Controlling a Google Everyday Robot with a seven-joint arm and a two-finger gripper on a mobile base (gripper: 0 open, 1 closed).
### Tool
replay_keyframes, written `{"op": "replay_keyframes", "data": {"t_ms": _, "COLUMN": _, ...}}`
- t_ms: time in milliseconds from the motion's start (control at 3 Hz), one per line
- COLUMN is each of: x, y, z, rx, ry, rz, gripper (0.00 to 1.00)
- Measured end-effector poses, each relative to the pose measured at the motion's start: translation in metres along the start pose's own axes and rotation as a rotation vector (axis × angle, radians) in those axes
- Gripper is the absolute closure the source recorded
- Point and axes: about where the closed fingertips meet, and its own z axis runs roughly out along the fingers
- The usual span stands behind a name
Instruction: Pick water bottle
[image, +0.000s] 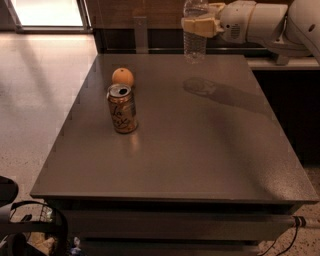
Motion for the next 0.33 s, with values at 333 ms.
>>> {"op": "replay_keyframes", "data": {"t_ms": 333, "x": -0.0209, "y": 0.0054, "z": 0.0018, "rx": -0.015, "ry": 0.006, "rz": -0.052, "gripper": 1.00}}
